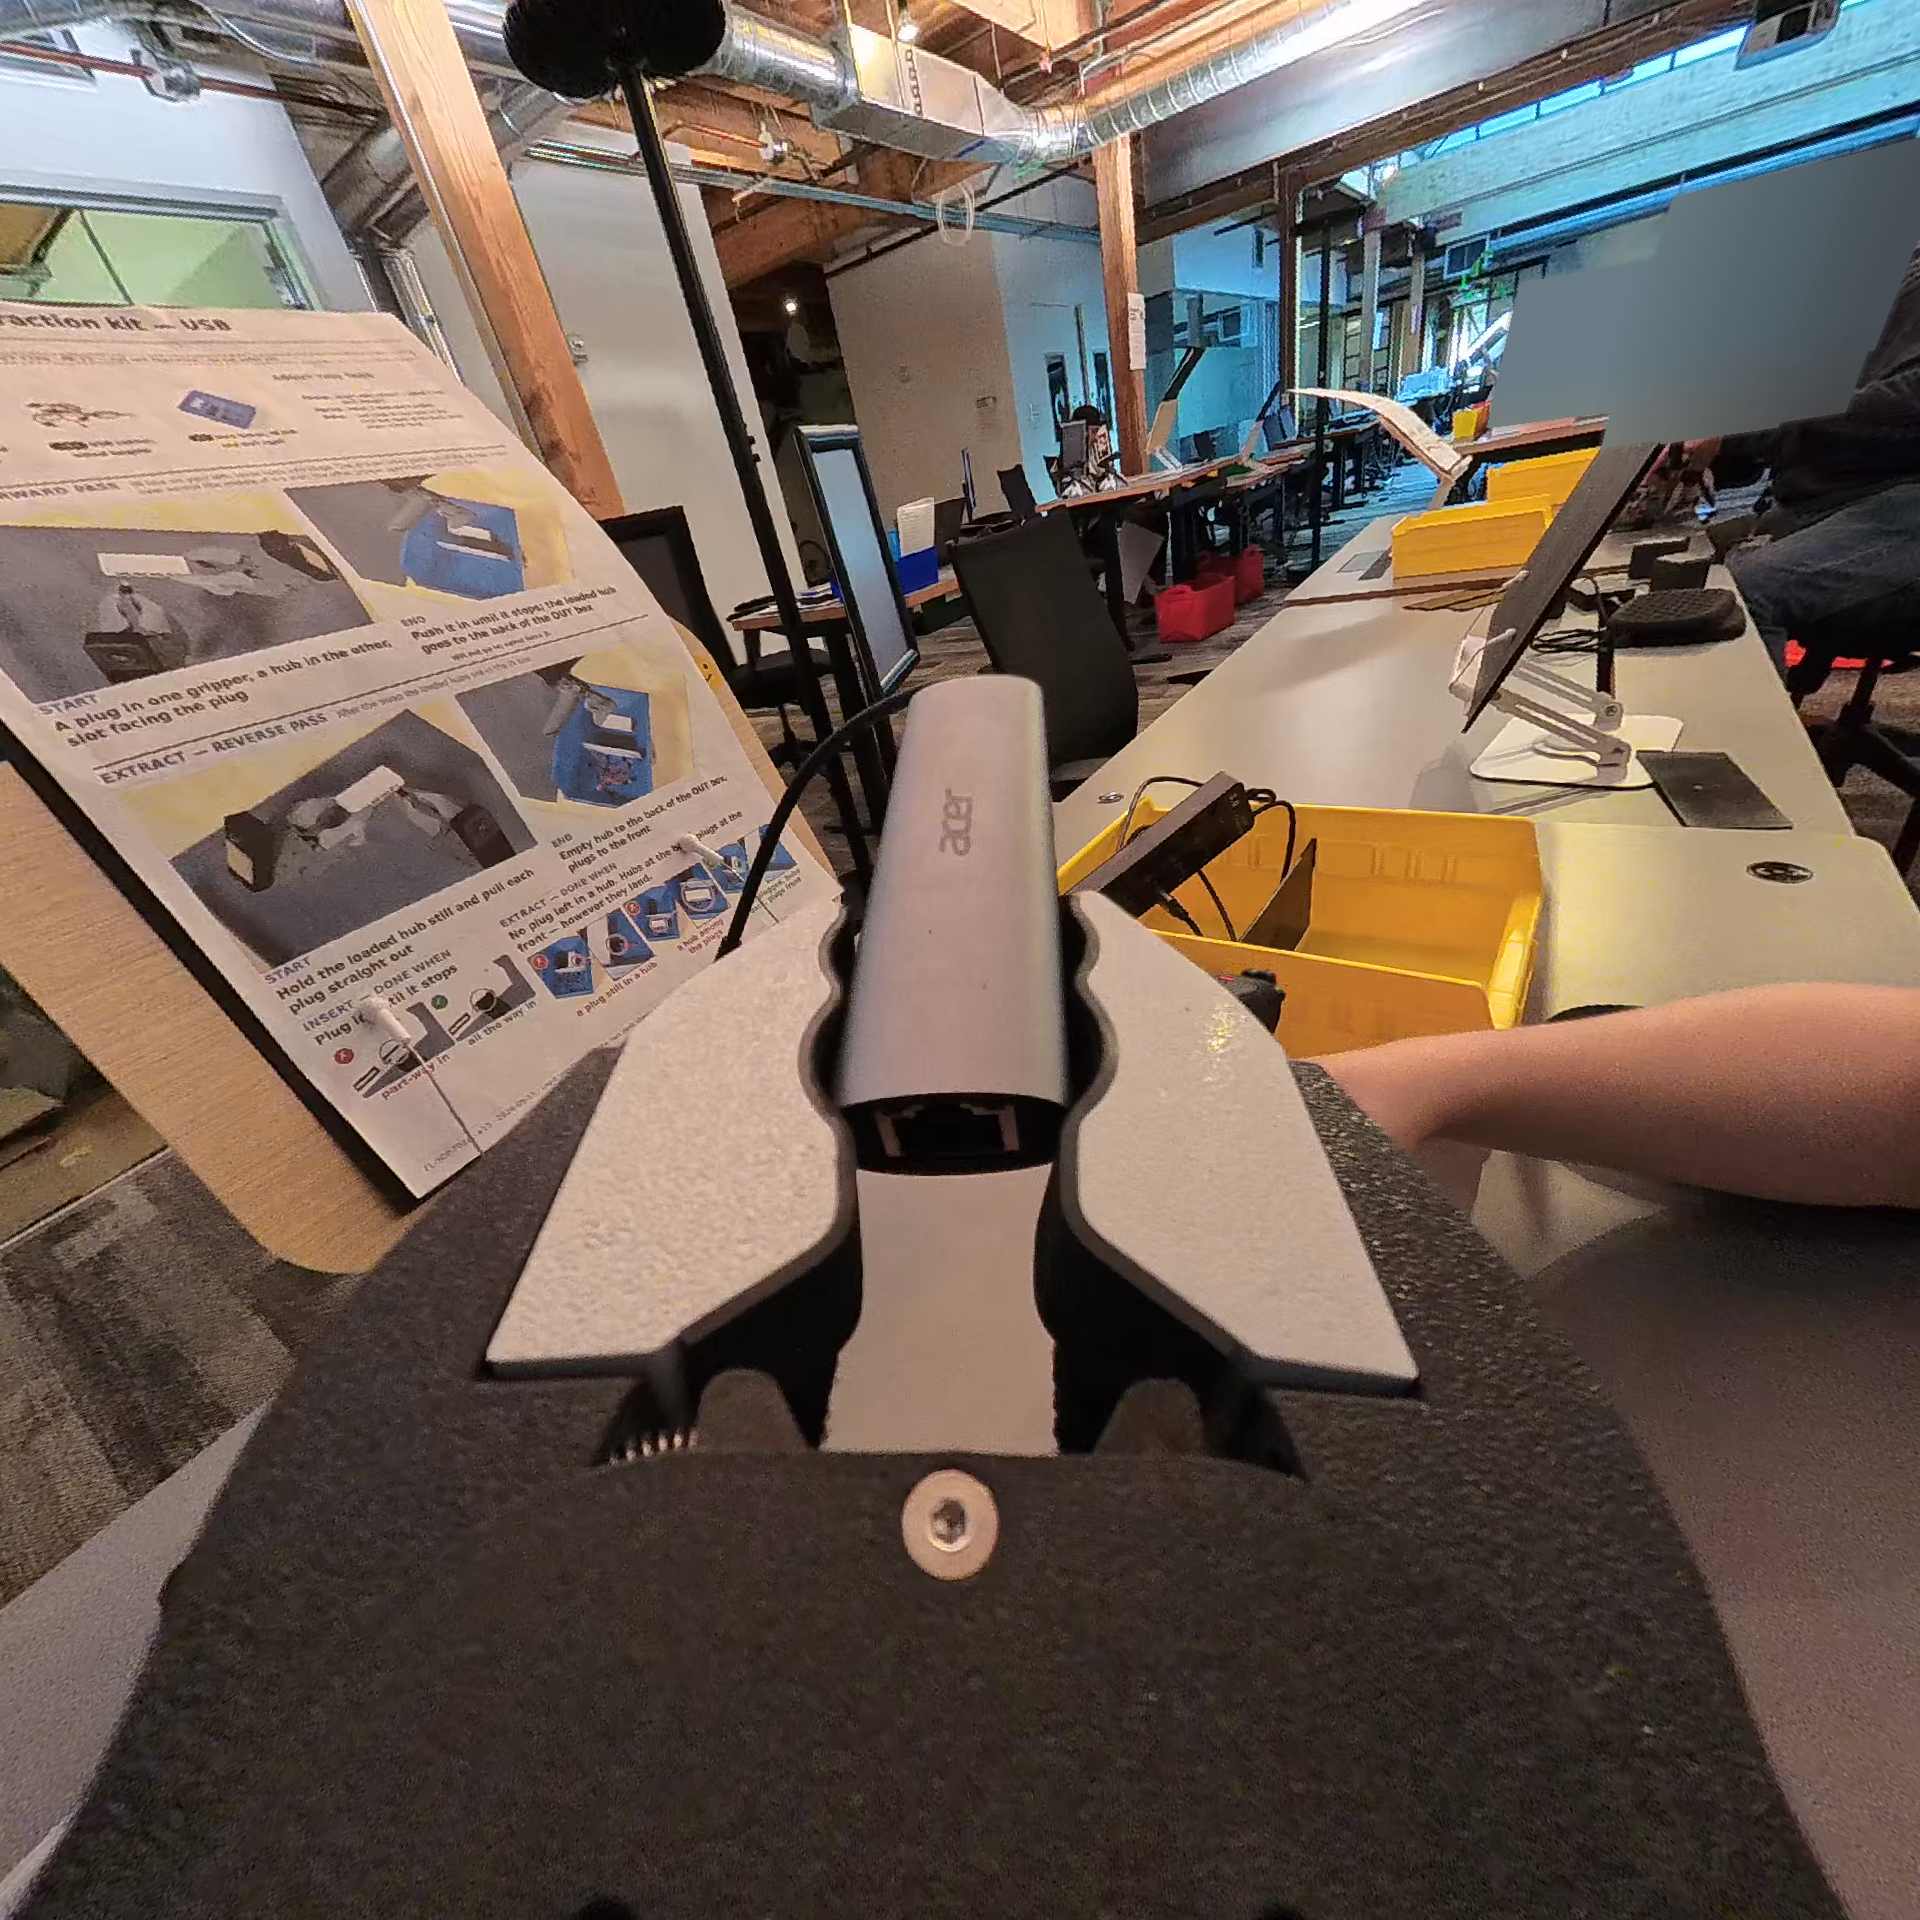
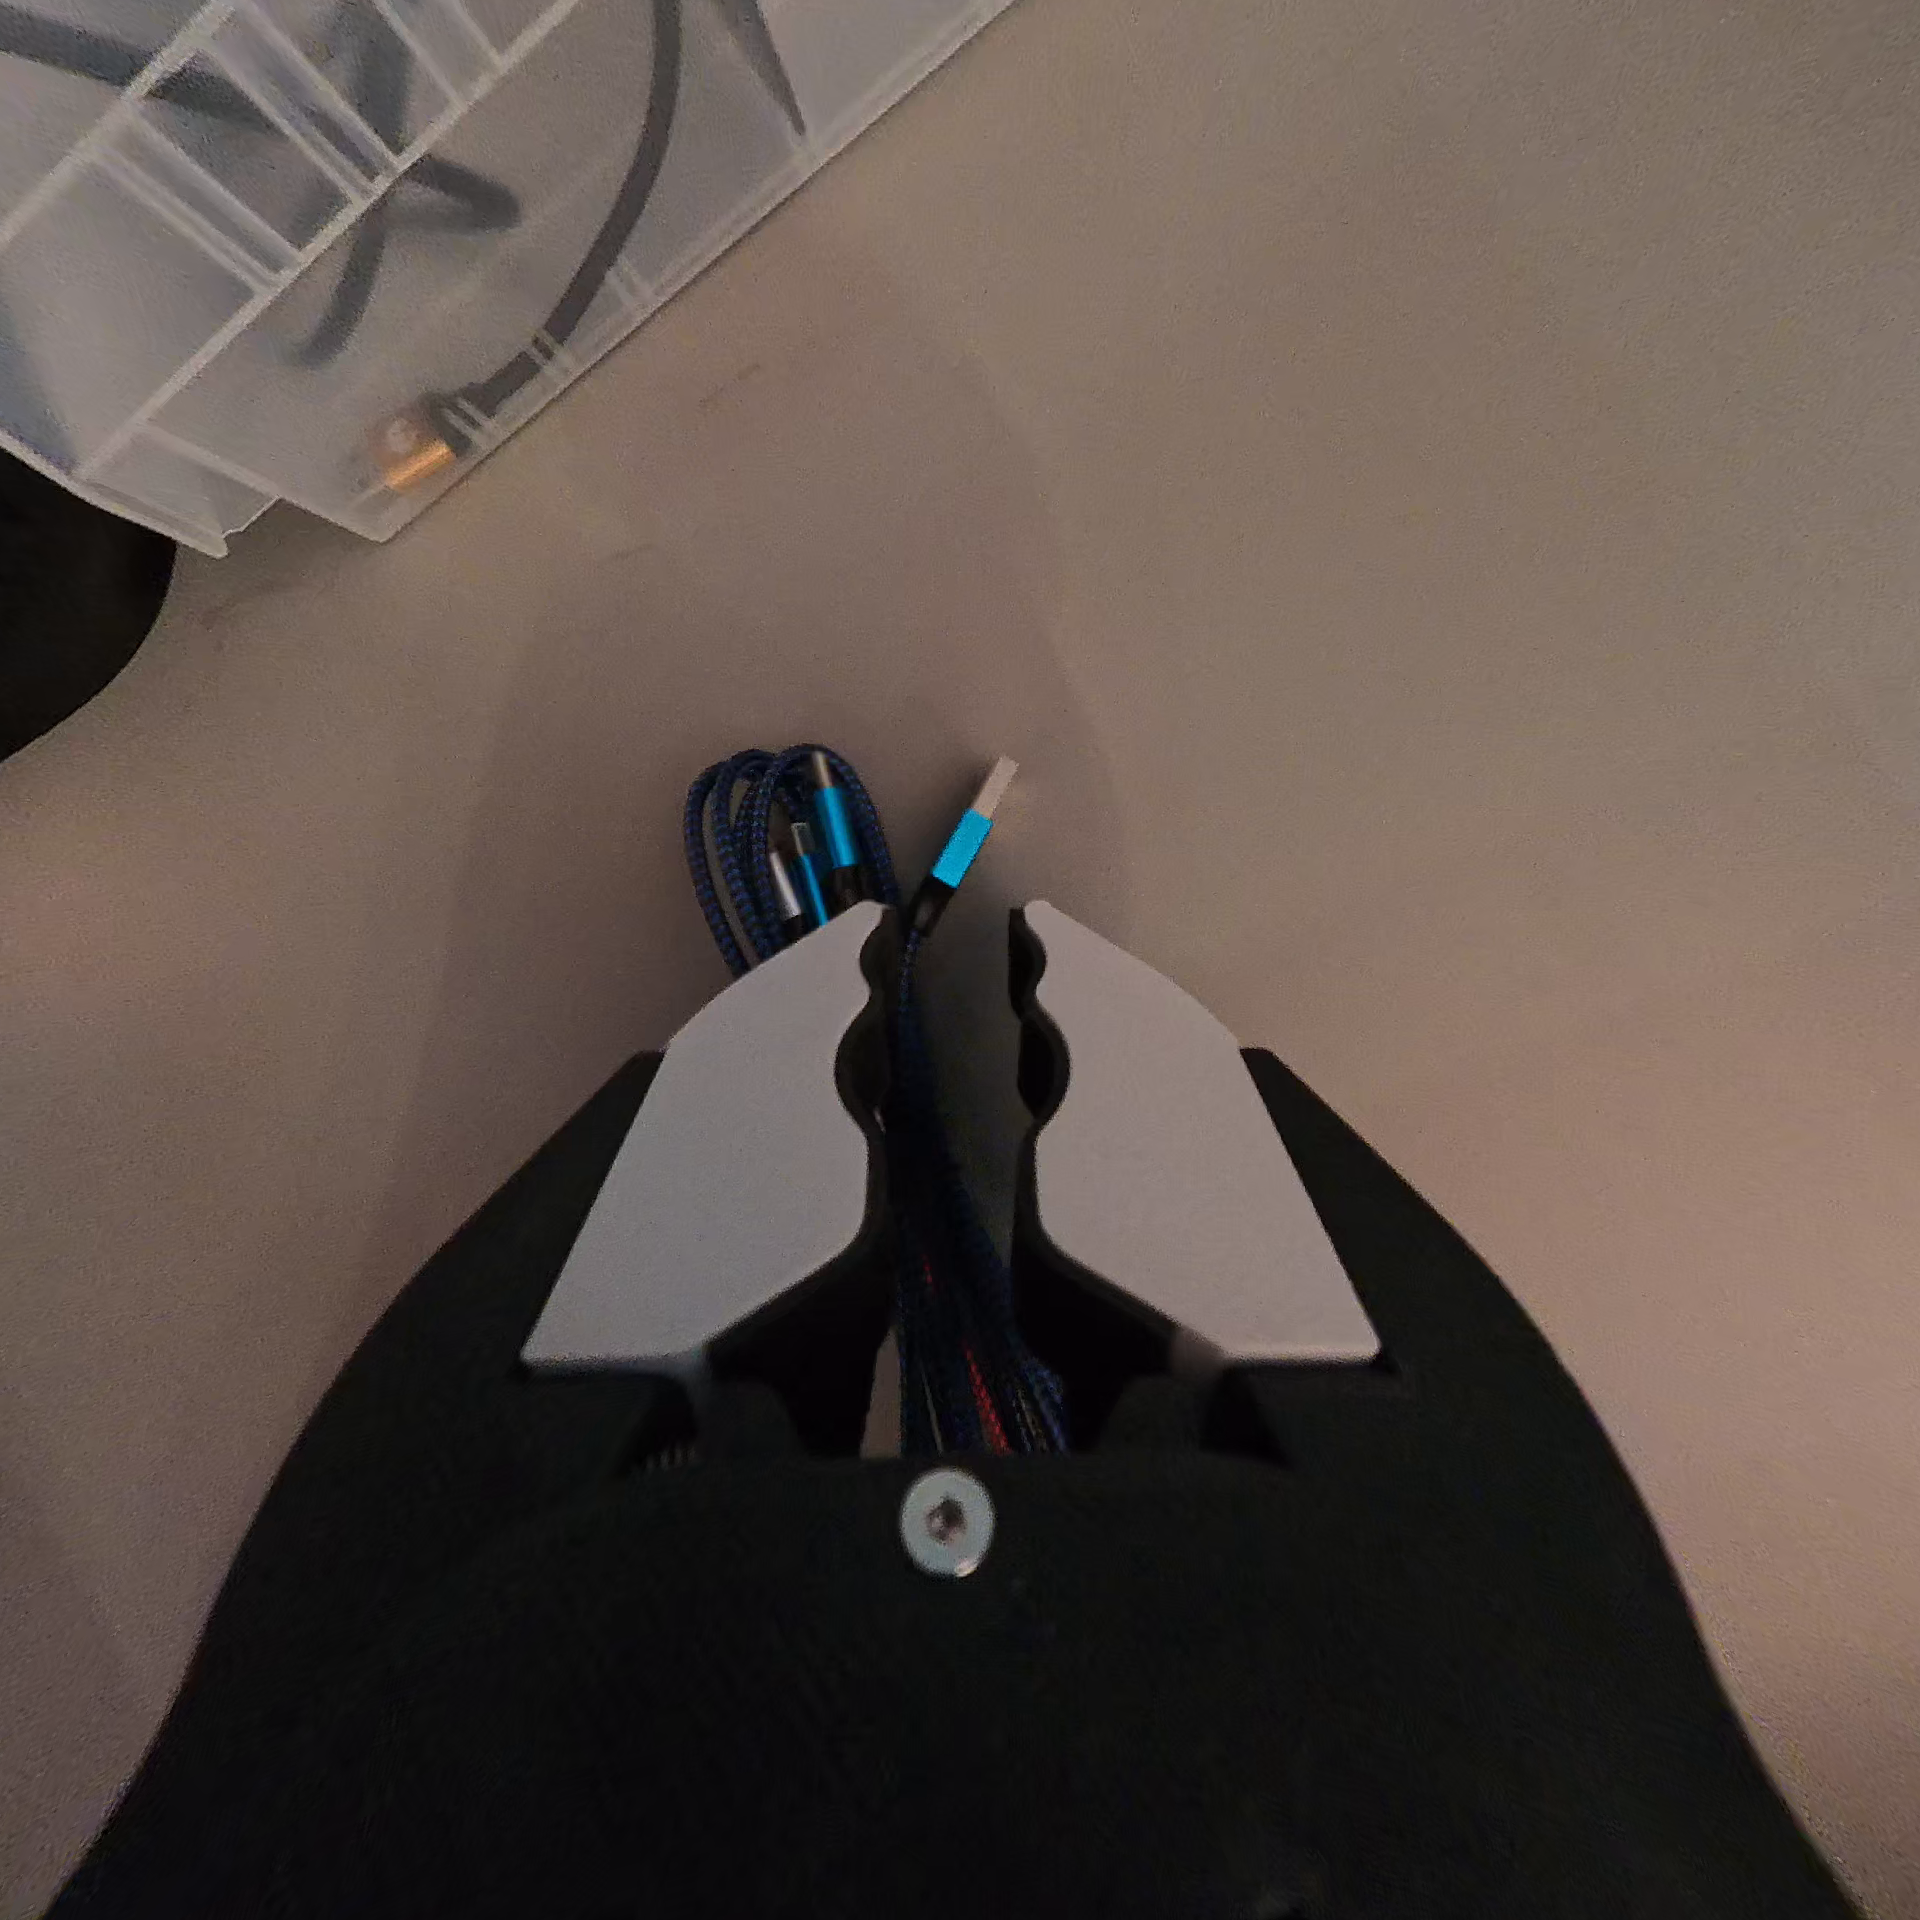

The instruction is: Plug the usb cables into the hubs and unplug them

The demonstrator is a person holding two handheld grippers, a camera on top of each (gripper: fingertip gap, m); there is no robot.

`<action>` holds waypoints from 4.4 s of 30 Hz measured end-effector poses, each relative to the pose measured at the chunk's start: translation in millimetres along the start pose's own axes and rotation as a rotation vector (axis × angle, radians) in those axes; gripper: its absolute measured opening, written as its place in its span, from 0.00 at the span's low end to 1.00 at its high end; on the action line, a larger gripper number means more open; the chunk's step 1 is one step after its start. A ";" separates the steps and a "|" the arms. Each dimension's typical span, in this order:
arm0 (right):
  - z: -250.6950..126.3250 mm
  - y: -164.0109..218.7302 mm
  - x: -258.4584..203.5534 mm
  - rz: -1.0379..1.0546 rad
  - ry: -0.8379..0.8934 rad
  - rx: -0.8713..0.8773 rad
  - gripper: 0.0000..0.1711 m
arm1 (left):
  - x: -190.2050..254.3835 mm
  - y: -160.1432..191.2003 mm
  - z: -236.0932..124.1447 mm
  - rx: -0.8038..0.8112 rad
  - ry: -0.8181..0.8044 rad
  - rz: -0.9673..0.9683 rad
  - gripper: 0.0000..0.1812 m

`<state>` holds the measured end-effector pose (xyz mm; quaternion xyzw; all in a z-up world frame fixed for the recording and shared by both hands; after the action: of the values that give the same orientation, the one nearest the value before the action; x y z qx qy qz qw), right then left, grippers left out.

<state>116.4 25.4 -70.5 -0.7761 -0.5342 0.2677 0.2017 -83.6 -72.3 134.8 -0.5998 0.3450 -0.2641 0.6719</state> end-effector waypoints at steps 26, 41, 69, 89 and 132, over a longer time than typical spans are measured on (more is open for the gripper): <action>3.4 -2.4 -3.1 -0.052 -0.067 -0.017 0.04 | -6.1 5.6 1.7 -0.023 -0.053 0.010 0.20; -79.1 -29.1 -24.9 -0.449 -0.070 0.566 0.03 | -12.1 10.4 4.5 -0.051 -0.149 0.022 0.20; -122.7 -31.7 -73.2 -0.954 0.500 0.739 0.03 | 1.8 17.1 22.9 -0.130 -0.188 0.113 0.20; -140.4 -45.9 -57.2 -0.285 -0.460 0.757 0.03 | 13.8 23.3 36.1 -0.090 -0.172 0.172 0.20; -132.4 -41.8 -31.6 0.276 -0.899 0.670 0.03 | 35.4 28.6 45.5 -0.108 -0.068 0.408 0.20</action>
<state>160.8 6.8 63.5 -0.5422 -0.3475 0.7496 0.1528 -27.7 -67.1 103.3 -0.5612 0.4500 -0.0831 0.6897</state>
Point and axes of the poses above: each gripper's, where its closed fingertips meet, z out along the fingers, y out of its underside, x = y × z across the jaws, the point moved 10 cm from there along -z, back along the fingers, and after that the axes turned 3 degrees about -z, right-handed, at the moved point
